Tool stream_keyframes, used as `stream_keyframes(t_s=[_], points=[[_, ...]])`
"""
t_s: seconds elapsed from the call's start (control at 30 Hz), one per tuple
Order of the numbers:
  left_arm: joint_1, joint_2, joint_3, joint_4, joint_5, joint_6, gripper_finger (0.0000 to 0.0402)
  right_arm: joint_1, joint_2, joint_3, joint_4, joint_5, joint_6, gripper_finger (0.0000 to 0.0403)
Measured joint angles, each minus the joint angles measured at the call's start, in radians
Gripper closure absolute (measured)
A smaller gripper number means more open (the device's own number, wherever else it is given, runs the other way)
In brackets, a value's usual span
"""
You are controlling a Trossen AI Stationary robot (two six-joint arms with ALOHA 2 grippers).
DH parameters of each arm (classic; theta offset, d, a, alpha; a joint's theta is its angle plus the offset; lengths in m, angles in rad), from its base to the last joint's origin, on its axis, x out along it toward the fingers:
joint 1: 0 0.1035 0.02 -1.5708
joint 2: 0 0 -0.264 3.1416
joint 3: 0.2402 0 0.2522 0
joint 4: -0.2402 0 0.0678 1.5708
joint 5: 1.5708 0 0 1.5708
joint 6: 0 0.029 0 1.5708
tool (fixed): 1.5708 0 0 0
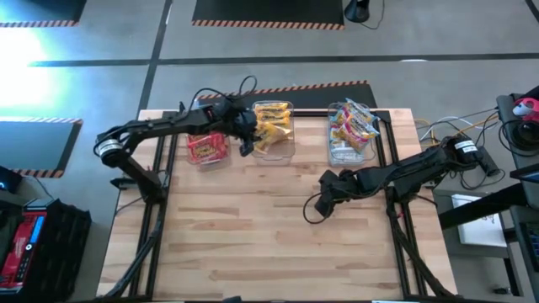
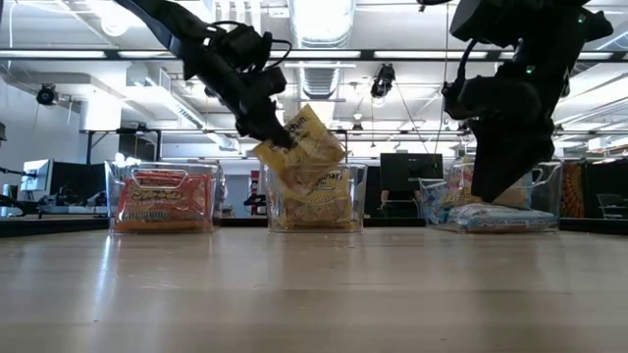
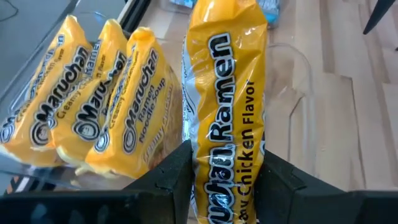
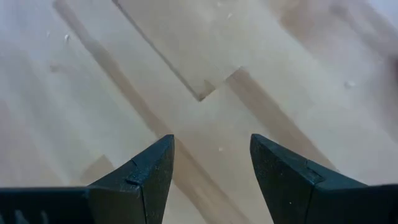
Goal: Sort Maruchan noodles
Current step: Put the yellow noodle pack into the middle transparent bin
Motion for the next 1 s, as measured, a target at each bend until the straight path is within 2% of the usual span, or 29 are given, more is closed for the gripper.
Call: stream_keyframes(t_s=[0.13, 0.37, 0.6, 0.87, 1.0], points=[[0.0, 0.03, 0.0, 0.023, 0.0, 0.011, 0.0287, 0.0, 0.0, 0.0, 0.0, 0.054, 0.0, 0.0202], [-0.004, 0.101, 0.001, 0.043, -0.002, 0.039, 0.0287, 0.0, 0.0, 0.0, 0.001, 0.054, 0.009, 0.0202], [-0.004, 0.168, 0.12, -0.005, -0.03, 0.136, 0.0287, 0.0, 0.0, 0.0, 0.0, 0.054, 0.009, 0.0202], [-0.002, 0.308, 0.328, -0.328, -0.038, 0.276, 0.0287, 0.0, 0.0, 0.0, -0.001, 0.054, 0.009, 0.0202], [-0.001, 0.333, 0.36, -0.383, -0.036, 0.298, 0.0287, 0.0, 0.0, 0.0, 0.0, 0.054, 0.009, 0.0202]])
